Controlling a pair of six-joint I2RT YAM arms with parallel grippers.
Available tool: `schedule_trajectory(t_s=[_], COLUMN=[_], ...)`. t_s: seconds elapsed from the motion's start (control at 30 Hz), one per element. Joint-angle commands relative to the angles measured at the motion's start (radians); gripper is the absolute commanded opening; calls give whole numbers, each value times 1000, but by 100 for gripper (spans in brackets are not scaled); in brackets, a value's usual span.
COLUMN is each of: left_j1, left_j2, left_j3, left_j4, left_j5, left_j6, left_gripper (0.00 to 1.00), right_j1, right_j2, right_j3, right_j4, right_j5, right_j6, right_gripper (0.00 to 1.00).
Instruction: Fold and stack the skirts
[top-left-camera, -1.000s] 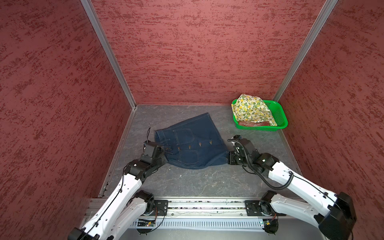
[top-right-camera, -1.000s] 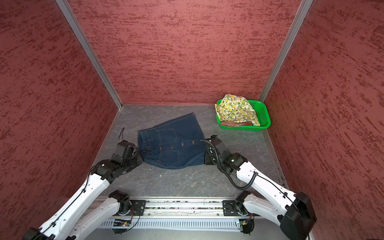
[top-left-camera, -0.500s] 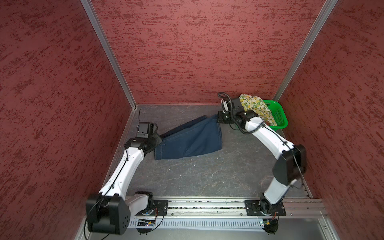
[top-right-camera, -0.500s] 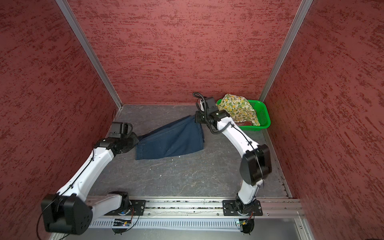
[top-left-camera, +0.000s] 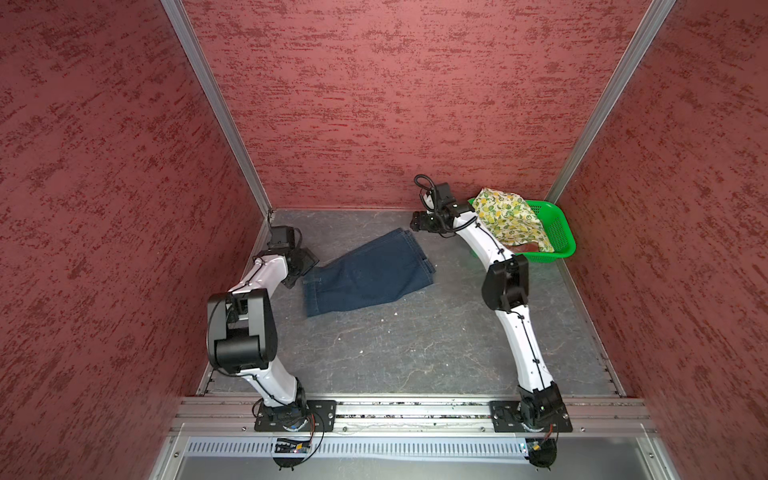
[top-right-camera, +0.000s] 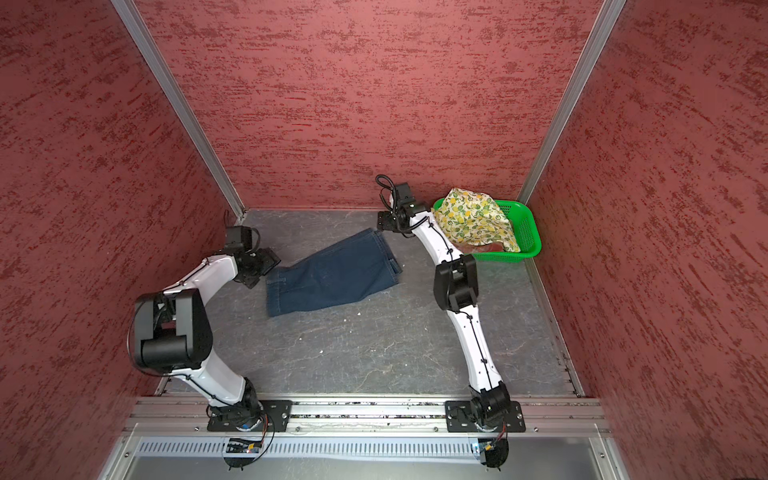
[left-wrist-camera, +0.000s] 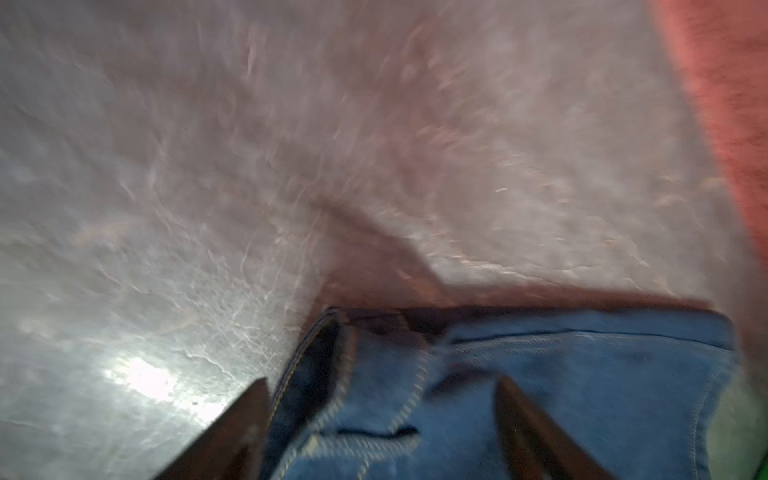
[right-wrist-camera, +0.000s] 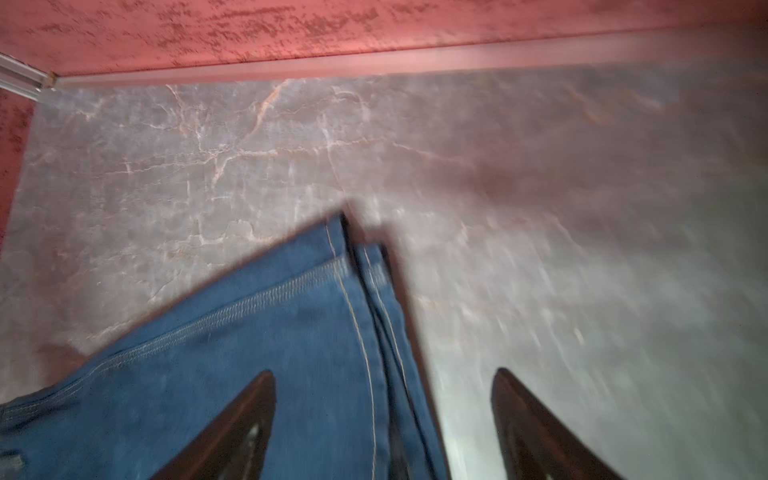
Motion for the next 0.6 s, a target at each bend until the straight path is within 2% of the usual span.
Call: schedule_trajectory(t_s=[0.0, 0.1, 0.33, 0.57], left_j1=[-22, -49, -92, -136], left_j2=[-87, -150, -229, -172], left_j3=[-32, -79, -230, -315], left_j4=[-14, -43, -71, -22], left_j5=[-37, -65, -111, -128], left_j6=[26, 44, 56, 32], left_gripper=[100, 99, 99, 100], right_j1=[8, 20, 102, 172], right_j2=[-263, -351, -489, -423], right_j3=[-278, -435, -718, -771], right_j4=[258, 311, 401, 421], right_j5=[36, 20, 85, 123], right_j6=[1, 20, 17, 21], right_gripper=[87, 86, 86, 83])
